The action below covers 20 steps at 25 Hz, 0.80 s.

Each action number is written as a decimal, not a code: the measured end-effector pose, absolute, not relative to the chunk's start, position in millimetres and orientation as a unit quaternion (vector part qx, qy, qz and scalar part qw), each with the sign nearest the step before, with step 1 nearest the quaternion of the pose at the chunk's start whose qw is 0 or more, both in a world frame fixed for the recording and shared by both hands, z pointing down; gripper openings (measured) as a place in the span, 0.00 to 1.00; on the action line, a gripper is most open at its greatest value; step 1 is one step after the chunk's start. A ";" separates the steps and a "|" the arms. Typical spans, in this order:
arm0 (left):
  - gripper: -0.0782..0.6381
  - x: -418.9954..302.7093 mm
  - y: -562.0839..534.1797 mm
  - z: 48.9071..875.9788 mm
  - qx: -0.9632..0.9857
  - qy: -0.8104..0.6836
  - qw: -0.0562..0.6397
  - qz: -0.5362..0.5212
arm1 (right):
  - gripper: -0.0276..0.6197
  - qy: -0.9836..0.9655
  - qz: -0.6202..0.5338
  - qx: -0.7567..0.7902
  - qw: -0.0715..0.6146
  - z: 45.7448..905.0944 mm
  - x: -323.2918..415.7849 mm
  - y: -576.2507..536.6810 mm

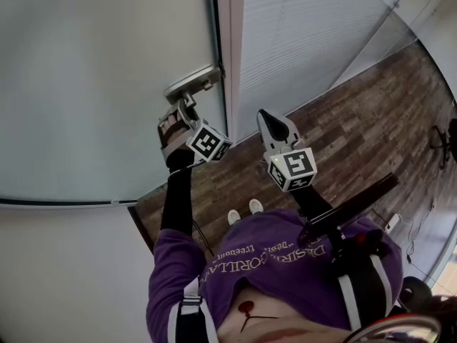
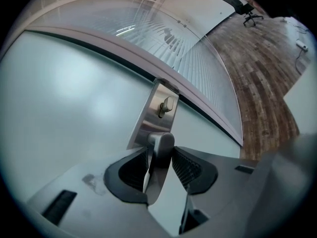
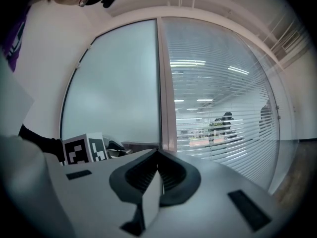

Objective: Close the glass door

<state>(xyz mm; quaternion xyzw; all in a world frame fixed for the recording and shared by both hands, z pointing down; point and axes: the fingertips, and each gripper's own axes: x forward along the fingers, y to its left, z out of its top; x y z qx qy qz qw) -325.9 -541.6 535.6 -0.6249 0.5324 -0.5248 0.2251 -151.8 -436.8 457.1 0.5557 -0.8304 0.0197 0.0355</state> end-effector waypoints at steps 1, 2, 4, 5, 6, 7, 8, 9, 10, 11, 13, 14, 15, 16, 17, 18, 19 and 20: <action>0.29 -326.6 -541.6 535.9 -0.622 0.534 0.234 -0.523 | 0.04 -0.830 0.019 0.556 0.035 458.0 -151.7 -440.3; 0.29 -327.3 -539.4 534.0 -0.619 0.540 0.242 -0.517 | 0.04 -0.830 0.019 0.556 0.035 458.9 -151.9 -443.1; 0.29 -329.6 -522.4 525.4 -0.617 0.560 0.250 -0.493 | 0.04 -0.832 0.018 0.554 0.033 459.2 -152.9 -441.4; 0.29 -330.8 -508.7 520.9 -0.619 0.572 0.249 -0.476 | 0.04 -0.832 0.017 0.553 0.032 459.1 -153.5 -437.2; 0.29 -331.8 -494.2 518.2 -0.625 0.584 0.243 -0.458 | 0.04 -0.833 0.016 0.551 0.032 459.4 -154.4 -432.6; 0.29 -332.8 -480.5 518.1 -0.634 0.595 0.227 -0.438 | 0.04 -0.835 0.017 0.550 0.032 460.3 -155.6 -429.0; 0.29 -334.1 -468.0 520.2 -0.646 0.607 0.205 -0.415 | 0.04 -0.836 0.017 0.547 0.033 461.4 -157.5 -426.6; 0.29 -335.8 -456.6 523.9 -0.658 0.619 0.177 -0.391 | 0.04 -0.838 0.018 0.544 0.034 462.6 -160.0 -425.1; 0.29 -338.1 -445.8 528.1 -0.670 0.631 0.146 -0.363 | 0.04 -0.841 0.018 0.540 0.035 463.5 -163.0 -424.1; 0.29 -340.6 -435.2 531.4 -0.680 0.644 0.114 -0.332 | 0.04 -0.843 0.019 0.536 0.036 464.2 -166.5 -423.2; 0.29 -346.0 -414.0 534.0 -0.694 0.670 0.049 -0.261 | 0.04 -0.848 0.020 0.528 0.037 464.3 -173.3 -420.7; 0.29 -349.1 -403.9 535.3 -0.697 0.679 0.021 -0.230 | 0.04 -0.850 0.020 0.525 0.037 463.9 -176.5 -419.1; 0.29 -352.5 -394.7 536.9 -0.698 0.686 -0.003 -0.205 | 0.04 -0.852 0.020 0.522 0.037 463.5 -179.3 -417.6; 0.29 -356.3 -386.8 537.6 -0.697 0.693 -0.020 -0.185 | 0.04 -0.854 0.019 0.519 0.038 463.2 -181.9 -416.2; 0.24 -360.6 -380.0 537.6 -0.693 0.700 -0.032 -0.169 | 0.04 -0.855 0.019 0.516 0.039 463.0 -184.2 -414.8; 0.16 -364.9 -374.4 537.7 -0.688 0.707 -0.039 -0.158 | 0.04 -0.857 0.019 0.514 0.039 462.7 -186.0 -413.4; 0.11 -368.8 -370.0 538.4 -0.684 0.713 -0.042 -0.151 | 0.04 -0.858 0.019 0.513 0.039 462.5 -187.3 -411.9; 0.11 -371.7 -367.1 539.5 -0.681 0.716 -0.045 -0.146 | 0.04 -0.858 0.018 0.512 0.039 462.2 -188.1 -410.7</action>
